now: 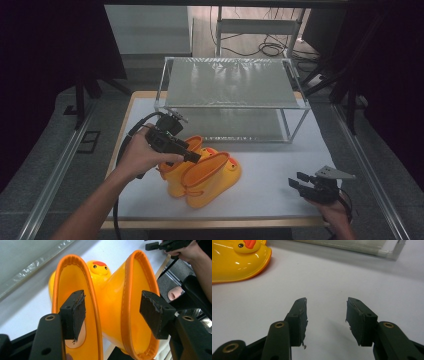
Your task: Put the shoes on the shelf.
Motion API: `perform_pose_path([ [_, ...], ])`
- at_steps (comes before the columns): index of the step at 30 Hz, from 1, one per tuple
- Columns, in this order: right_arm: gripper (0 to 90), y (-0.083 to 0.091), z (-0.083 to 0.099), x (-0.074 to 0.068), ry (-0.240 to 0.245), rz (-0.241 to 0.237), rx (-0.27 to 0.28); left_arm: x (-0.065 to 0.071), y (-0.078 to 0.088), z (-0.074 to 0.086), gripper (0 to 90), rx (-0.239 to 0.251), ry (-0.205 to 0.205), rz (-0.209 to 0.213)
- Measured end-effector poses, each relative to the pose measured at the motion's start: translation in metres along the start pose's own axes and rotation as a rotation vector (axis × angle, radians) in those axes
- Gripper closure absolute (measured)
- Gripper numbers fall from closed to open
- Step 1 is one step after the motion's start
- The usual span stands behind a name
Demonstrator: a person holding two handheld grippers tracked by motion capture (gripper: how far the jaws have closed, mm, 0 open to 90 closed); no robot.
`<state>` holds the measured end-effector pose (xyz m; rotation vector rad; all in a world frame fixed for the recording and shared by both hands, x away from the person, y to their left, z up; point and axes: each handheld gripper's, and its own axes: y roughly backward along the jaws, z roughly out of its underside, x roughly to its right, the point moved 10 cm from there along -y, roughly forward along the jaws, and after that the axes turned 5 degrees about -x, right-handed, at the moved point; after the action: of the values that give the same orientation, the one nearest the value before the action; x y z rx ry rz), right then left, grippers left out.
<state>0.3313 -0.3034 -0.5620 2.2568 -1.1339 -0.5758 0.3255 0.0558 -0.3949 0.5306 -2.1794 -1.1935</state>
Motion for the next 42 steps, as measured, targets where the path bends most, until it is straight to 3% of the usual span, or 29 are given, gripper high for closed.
perform_pose_path([
  [3, 50.7, 0.0, 0.0, 0.0, -0.001, 0.0, 0.002, -0.002, -0.002, 0.001, 37.1, -0.006, 0.002, 0.003],
  [6, 50.8, 0.0, 0.0, 0.0, -0.001, 0.0, 0.001, 0.001, -0.007, 0.003, 36.3, -0.019, 0.006, 0.037],
  [15, 50.8, -0.001, 0.001, -0.001, -0.001, -0.001, -0.005, 0.002, -0.023, 0.004, 36.5, -0.068, -0.007, 0.021],
  [19, 50.8, -0.001, 0.001, 0.0, -0.004, 0.002, -0.005, -0.001, -0.033, 0.005, 37.8, -0.079, 0.015, 0.009],
  [23, 50.8, -0.001, 0.001, 0.002, -0.008, 0.008, -0.004, -0.003, -0.038, 0.005, 45.8, -0.077, 0.033, -0.005],
  [28, 50.8, -0.001, 0.001, 0.003, -0.013, 0.013, -0.006, -0.005, -0.036, 0.005, 62.1, -0.059, 0.059, 0.006],
  [33, 50.9, -0.001, 0.001, 0.003, -0.015, 0.018, -0.003, -0.008, -0.033, 0.004, 77.6, -0.037, 0.052, -0.011],
  [36, 51.0, -0.001, 0.001, 0.004, -0.02, 0.023, -0.008, -0.01, -0.032, 0.003, 81.2, -0.035, 0.045, -0.033],
  [42, 51.0, 0.0, 0.001, 0.005, -0.021, 0.025, -0.005, -0.01, -0.032, 0.002, 81.7, -0.027, 0.036, -0.036],
])
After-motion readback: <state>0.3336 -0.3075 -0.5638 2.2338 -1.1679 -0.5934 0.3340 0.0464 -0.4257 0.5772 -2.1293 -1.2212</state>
